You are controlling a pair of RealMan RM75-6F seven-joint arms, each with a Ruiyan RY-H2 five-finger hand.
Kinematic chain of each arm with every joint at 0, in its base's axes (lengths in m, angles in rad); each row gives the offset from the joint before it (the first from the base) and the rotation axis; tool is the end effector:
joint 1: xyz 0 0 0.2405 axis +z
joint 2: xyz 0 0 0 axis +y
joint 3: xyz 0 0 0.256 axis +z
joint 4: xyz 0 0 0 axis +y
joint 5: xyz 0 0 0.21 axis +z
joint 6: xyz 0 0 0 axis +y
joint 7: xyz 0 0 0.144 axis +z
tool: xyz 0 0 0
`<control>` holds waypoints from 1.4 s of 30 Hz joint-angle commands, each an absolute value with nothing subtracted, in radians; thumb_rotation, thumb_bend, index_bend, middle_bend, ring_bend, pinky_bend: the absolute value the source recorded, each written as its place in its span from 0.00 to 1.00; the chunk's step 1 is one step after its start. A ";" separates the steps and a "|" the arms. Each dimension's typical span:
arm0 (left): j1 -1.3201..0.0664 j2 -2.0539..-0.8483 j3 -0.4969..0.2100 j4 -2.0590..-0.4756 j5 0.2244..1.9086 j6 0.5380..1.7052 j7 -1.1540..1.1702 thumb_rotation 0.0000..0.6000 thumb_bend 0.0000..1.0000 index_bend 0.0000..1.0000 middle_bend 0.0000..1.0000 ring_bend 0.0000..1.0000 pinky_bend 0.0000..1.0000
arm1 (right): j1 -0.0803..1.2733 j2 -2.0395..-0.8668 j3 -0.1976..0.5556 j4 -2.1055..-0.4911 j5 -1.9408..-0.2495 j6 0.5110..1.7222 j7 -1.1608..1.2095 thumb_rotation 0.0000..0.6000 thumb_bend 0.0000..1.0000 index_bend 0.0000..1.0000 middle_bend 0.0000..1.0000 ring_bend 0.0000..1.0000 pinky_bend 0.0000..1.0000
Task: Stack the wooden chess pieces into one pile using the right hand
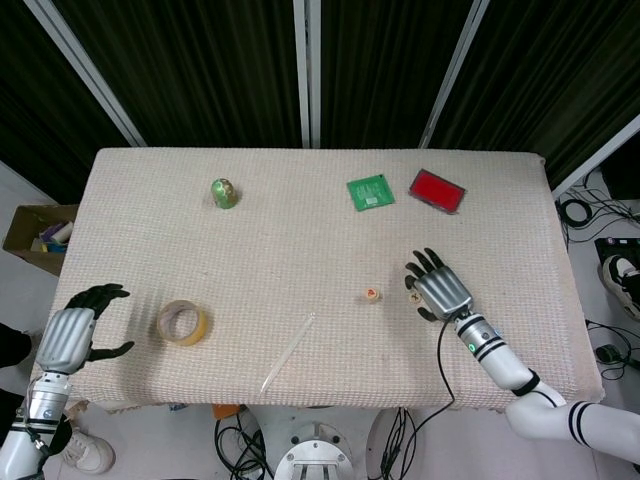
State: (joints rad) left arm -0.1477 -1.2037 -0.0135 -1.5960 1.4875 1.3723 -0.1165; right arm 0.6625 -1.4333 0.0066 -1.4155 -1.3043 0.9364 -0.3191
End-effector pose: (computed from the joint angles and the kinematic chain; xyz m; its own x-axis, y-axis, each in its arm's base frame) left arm -0.3045 0.1908 0.1135 0.2260 0.1407 0.9639 0.9741 -0.0402 -0.2225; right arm -0.2201 -0.3160 0.0024 0.6728 -0.2623 0.6917 -0.7161 -0.4657 0.5200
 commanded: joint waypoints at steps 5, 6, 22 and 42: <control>-0.142 -1.197 -0.012 -1.601 1.481 1.377 -0.113 1.00 0.00 0.26 0.19 0.17 0.21 | 0.665 -1.489 0.008 -1.332 -1.332 0.911 -0.269 1.00 0.26 0.42 0.21 0.00 0.00; -0.141 -1.197 -0.012 -1.602 1.481 1.377 -0.113 1.00 0.00 0.26 0.19 0.17 0.21 | 0.665 -1.492 0.010 -1.327 -1.336 0.910 -0.262 1.00 0.27 0.42 0.21 0.00 0.00; -0.144 -1.198 -0.012 -1.598 1.477 1.370 -0.113 1.00 0.00 0.26 0.19 0.17 0.21 | 0.663 -1.484 0.021 -1.324 -1.343 0.897 -0.271 1.00 0.31 0.44 0.22 0.00 0.00; -0.139 -1.193 -0.013 -1.605 1.479 1.381 -0.111 1.00 0.00 0.26 0.19 0.17 0.21 | 0.764 -1.378 0.104 -1.549 -1.379 0.859 -0.361 1.00 0.37 0.55 0.24 0.00 0.00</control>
